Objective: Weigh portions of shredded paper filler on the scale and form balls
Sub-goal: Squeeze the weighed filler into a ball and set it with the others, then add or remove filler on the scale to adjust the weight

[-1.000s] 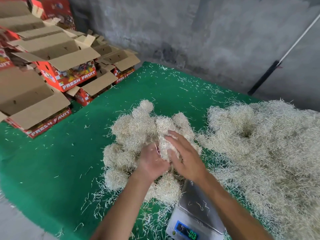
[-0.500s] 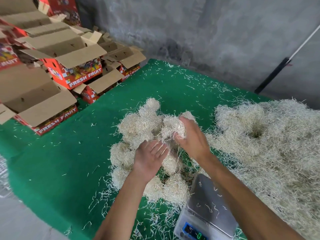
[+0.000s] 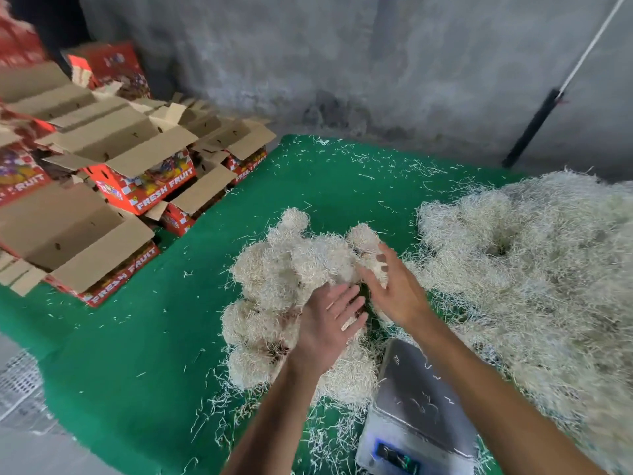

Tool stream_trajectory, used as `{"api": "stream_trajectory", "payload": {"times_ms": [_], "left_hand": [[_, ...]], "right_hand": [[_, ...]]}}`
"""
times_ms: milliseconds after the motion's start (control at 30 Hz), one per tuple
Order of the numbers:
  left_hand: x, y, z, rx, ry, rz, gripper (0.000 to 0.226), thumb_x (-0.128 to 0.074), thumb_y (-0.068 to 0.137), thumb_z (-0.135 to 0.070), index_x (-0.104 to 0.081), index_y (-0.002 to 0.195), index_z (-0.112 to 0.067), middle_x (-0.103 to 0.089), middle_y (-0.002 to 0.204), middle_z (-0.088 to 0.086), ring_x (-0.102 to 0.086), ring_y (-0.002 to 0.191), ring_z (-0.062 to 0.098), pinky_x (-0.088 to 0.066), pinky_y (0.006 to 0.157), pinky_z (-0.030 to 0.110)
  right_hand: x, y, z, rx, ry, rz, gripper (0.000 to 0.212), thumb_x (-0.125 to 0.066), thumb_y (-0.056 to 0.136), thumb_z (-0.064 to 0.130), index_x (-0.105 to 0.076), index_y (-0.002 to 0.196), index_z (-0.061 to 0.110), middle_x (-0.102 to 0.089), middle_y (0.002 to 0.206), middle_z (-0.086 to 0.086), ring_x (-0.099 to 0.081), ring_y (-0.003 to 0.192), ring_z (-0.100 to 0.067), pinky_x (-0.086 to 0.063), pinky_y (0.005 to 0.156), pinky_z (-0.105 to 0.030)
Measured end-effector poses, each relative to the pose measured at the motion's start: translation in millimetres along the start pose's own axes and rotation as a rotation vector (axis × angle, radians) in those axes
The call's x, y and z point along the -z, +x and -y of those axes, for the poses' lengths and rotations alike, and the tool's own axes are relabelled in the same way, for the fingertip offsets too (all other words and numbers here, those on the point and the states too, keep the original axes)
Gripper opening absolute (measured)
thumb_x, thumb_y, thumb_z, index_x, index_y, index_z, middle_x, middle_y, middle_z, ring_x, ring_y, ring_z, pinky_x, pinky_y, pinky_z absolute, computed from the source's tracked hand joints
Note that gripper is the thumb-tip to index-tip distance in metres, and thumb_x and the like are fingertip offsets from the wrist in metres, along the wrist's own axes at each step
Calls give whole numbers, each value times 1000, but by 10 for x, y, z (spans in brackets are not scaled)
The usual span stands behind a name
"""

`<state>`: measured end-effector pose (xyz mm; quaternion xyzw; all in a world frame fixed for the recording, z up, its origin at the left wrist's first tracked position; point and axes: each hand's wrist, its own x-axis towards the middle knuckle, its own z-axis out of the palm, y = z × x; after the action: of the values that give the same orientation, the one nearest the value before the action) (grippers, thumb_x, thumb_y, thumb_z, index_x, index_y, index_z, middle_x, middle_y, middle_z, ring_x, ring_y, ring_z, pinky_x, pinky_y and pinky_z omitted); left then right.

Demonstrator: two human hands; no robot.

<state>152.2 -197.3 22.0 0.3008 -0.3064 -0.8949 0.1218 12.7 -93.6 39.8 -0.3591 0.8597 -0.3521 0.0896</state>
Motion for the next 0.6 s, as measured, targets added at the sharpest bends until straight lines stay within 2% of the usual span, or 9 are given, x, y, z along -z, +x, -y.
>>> {"api": "stream_trajectory", "payload": {"times_ms": [133, 200, 333, 367, 433, 467, 500, 533, 600], "left_hand": [[-461, 161, 364, 54, 258, 107, 45, -49, 101, -42, -55, 134, -13, -65, 134, 8, -65, 119, 23, -54, 95, 43], [-759, 247, 554, 117, 332, 132, 46, -41, 105, -40, -52, 138, -9, -62, 136, 11, -62, 122, 26, -52, 95, 43], [-1231, 400, 883, 209, 368, 212, 52, -40, 105, -38, -45, 143, -3, -58, 139, 12, -59, 125, 23, -51, 97, 39], [-1318, 473, 990, 257, 358, 233, 50, -39, 106, -33, -44, 144, -2, -54, 144, 15, -57, 127, 21, -48, 100, 35], [-1468, 664, 1171, 400, 171, 235, 42, -28, 110, -12, -35, 147, 7, -40, 153, 22, -50, 129, 5, -41, 99, 13], [-1536, 752, 1266, 384, 171, 244, 42, -29, 109, -6, -32, 148, 10, -37, 154, 23, -46, 129, 0, -38, 100, 8], [-1604, 827, 1348, 390, 155, 255, 46, -38, 106, -10, -33, 149, 6, -40, 154, 22, -47, 132, 3, -38, 104, 12], [-1674, 870, 1421, 336, 214, 266, 53, -47, 101, -22, -38, 149, -2, -46, 151, 17, -52, 133, 12, -39, 110, 25], [-1736, 1038, 1511, 245, 394, 226, 50, -52, 98, -39, -51, 140, -11, -60, 140, 9, -58, 128, 24, -45, 108, 44]], "right_hand": [[363, -451, -600, -128, 6, -72, 77, -35, 102, 72, -18, 162, 26, -50, 155, -8, -62, 128, -27, -51, 106, -53], [551, -626, -881, -202, 16, -101, 77, -36, 101, 71, -16, 162, 27, -46, 157, -12, -66, 119, -29, -50, 106, -54], [886, -890, -1314, -317, 71, -140, 83, -36, 98, 76, -15, 162, 28, -41, 162, -11, -53, 137, -31, -46, 110, -54], [975, -954, -1433, -341, 79, -160, 83, -36, 99, 76, -15, 162, 27, -39, 163, -10, -52, 139, -30, -45, 111, -52], [1131, -1071, -1675, -389, 98, -199, 83, -36, 98, 77, -16, 162, 28, -47, 158, -12, -58, 129, -25, -45, 110, -51], [1198, -1110, -1797, -415, 109, -210, 85, -35, 96, 80, -16, 162, 30, -51, 154, -13, -62, 123, -23, -46, 109, -52], [1261, -1125, -1909, -442, 115, -208, 88, -33, 94, 84, -15, 162, 31, -51, 155, -13, -62, 123, -25, -47, 109, -53], [1314, -1126, -2032, -465, 105, -194, 90, -32, 92, 85, -13, 162, 32, -47, 158, -12, -60, 128, -28, -46, 109, -55], [1384, -1079, -2277, -492, 49, -157, 90, -40, 94, 80, -14, 162, 28, -43, 161, -9, -56, 134, -31, -48, 108, -56]]}}
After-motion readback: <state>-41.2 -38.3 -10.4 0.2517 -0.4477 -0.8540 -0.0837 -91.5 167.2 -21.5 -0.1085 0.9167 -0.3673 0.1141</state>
